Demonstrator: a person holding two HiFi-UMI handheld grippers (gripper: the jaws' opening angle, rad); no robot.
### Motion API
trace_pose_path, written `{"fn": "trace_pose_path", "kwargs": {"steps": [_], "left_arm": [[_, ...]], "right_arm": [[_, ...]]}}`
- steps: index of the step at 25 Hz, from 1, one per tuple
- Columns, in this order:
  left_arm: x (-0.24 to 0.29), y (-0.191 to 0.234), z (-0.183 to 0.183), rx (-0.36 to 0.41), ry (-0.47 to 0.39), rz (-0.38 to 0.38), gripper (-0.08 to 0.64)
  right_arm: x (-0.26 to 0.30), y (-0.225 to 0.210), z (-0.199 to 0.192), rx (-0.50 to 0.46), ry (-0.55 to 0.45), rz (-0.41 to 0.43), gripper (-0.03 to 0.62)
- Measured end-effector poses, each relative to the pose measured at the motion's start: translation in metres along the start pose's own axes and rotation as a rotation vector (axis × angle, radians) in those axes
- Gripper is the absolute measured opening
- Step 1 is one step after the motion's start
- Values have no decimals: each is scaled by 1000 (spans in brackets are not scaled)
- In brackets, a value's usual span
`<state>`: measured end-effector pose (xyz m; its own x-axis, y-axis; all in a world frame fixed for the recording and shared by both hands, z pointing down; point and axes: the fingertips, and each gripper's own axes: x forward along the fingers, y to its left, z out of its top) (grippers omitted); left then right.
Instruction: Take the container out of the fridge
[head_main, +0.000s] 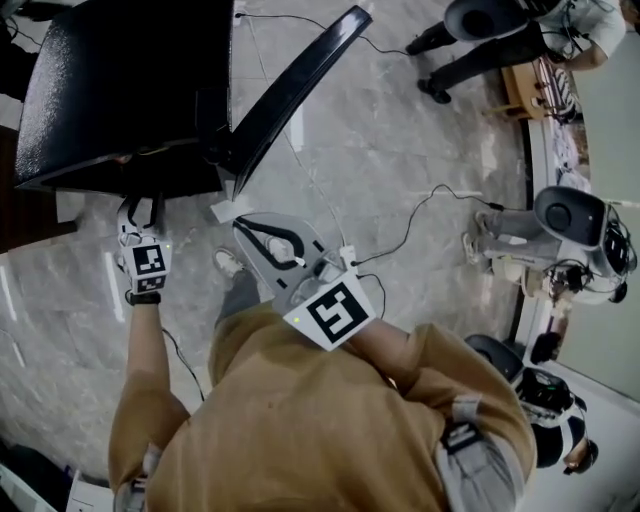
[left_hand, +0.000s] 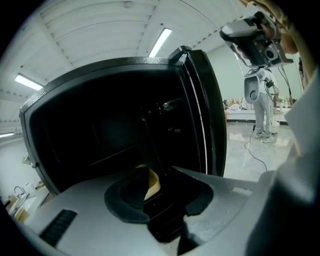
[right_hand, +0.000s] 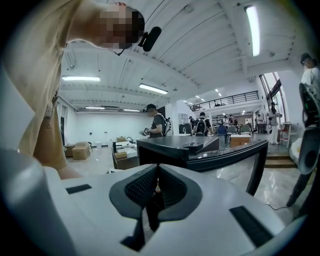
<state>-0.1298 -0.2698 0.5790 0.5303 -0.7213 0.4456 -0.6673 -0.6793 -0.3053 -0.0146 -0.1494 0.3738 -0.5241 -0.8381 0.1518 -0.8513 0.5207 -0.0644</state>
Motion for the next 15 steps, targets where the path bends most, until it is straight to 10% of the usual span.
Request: {"fn": "trace_pose_path", "kwargs": {"steps": [15], "left_arm": [[66, 4, -46, 196, 80, -63, 97]], "right_arm": [[0, -9, -32, 36, 63, -72, 3]]}}
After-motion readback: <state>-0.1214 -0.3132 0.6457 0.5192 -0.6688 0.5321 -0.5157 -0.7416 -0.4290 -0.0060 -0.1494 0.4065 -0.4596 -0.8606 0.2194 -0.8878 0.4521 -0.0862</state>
